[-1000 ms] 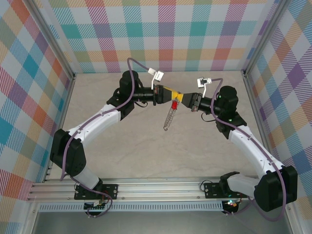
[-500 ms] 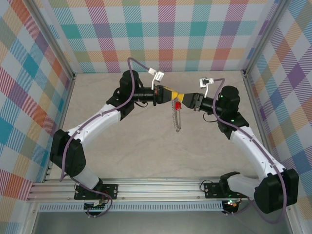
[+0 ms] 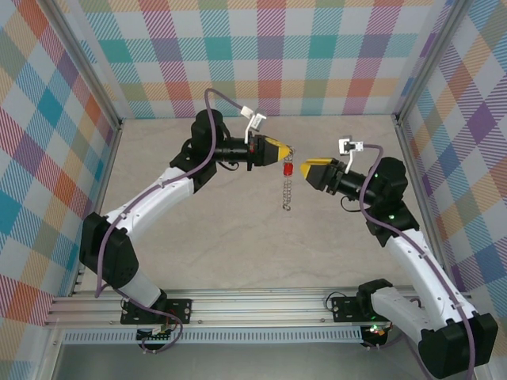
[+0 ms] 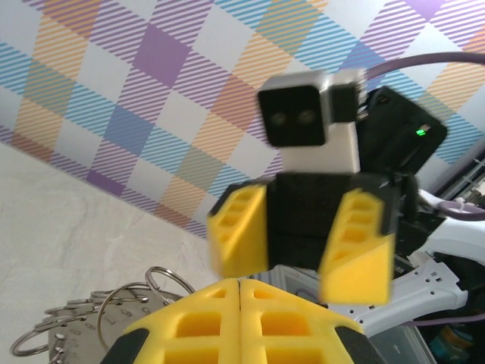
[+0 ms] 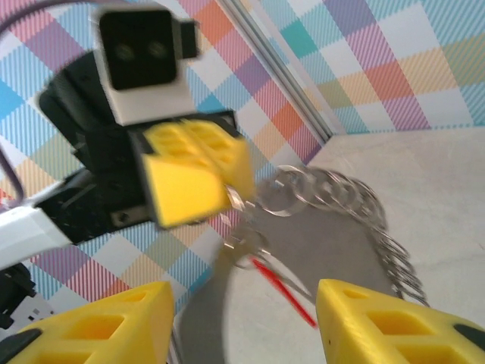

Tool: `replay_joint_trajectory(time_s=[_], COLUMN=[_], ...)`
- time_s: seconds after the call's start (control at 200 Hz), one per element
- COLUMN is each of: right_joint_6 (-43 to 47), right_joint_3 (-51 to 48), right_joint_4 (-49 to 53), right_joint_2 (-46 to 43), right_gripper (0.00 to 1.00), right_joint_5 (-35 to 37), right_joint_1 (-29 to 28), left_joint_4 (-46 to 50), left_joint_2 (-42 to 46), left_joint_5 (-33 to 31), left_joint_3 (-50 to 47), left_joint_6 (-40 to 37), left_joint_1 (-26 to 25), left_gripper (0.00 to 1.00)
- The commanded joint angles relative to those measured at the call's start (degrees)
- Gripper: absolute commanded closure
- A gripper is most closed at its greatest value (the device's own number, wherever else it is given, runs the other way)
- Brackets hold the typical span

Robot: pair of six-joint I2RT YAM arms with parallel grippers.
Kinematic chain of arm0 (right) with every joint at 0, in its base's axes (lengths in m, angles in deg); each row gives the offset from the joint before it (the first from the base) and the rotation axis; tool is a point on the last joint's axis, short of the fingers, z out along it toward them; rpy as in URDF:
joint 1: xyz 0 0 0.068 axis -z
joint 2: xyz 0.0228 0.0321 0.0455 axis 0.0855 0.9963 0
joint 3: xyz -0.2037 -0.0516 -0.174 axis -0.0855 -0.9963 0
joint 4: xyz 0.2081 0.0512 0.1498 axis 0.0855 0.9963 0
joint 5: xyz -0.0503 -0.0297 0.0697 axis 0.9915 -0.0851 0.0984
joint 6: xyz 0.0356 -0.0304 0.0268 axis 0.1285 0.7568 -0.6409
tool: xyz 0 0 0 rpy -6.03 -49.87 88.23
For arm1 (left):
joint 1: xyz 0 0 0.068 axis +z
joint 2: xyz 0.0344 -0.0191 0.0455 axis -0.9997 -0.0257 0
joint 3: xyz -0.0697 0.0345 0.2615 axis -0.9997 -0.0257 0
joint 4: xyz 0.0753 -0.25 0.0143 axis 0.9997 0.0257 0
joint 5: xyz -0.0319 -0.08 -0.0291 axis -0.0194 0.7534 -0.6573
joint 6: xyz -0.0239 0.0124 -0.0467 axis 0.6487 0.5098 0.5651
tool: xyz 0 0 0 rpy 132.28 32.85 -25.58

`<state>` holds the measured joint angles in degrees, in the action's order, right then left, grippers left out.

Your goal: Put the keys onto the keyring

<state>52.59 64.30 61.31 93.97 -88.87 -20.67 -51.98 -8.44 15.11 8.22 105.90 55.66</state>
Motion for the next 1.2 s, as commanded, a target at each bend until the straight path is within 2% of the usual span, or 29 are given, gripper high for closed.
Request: replay_joint_trajectory(time_s=[0.0,0.235,0.745,0.84,1.04,1.195], right_joint_6=[0.22,1.33,4.13,4.13,4.16,3.92], right_joint_3=[-0.99,-1.08,2.71,3.38,4.10,4.18], right_joint_4=[-6.22,-9.76,-11.02,-11.27,-10.89,-11.73], right_joint_2=[0.13,1.11,5.40,5.93,7.23,8.65], right_gripper=[0.45,0.41,0.45,0.46,0.59,0.60], right_joint_5=[-0.40,-1.58,-0.49,-0.37,-0.14,-0.14], right_joint_1=[-0.13,-2.21,-7.21,-7.56,-8.22,-9.10], left_joint_4=[-1.41,0.22,1.72,1.92,1.64,0.38], left_joint_2=[3.01,3.00,2.74,2.91,3.34,3.84], left_joint_5=[2.92,4.11,4.12,3.72,2.74,1.75], left_joint_3=[3.23,6.08,8.10,7.91,7.42,6.72], left_joint_6=[-1.47,-2.10,-2.26,-2.37,-1.95,-1.15], left_joint_1=[0.69,0.87,0.88,0.87,0.87,0.87], left_gripper=[1.00,1.00,1.00,1.00,1.00,1.00])
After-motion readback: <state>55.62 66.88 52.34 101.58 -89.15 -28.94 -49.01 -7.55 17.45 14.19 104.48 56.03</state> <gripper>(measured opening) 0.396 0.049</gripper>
